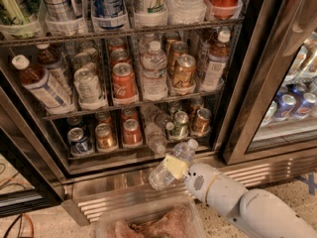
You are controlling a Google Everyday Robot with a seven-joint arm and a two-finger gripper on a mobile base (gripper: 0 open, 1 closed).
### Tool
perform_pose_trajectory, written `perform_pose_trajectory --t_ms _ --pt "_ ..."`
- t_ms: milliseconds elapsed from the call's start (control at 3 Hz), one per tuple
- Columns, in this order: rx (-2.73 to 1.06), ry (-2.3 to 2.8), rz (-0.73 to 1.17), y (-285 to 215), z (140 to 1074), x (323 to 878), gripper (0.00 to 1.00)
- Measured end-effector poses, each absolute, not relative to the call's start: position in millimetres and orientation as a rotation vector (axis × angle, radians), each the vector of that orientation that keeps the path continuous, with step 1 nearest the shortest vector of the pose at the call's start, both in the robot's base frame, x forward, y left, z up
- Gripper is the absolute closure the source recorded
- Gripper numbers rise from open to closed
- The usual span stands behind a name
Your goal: Pick water bottle from bottom shelf of fridge
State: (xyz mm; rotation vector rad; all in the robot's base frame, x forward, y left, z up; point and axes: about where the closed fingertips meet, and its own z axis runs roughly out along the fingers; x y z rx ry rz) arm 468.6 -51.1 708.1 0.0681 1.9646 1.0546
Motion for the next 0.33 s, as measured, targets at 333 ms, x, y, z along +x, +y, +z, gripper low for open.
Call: perform_pose_trajectory --t_ms 333 --pt "0.068 1.965 1.055 -51.1 708.1 468.6 1.00"
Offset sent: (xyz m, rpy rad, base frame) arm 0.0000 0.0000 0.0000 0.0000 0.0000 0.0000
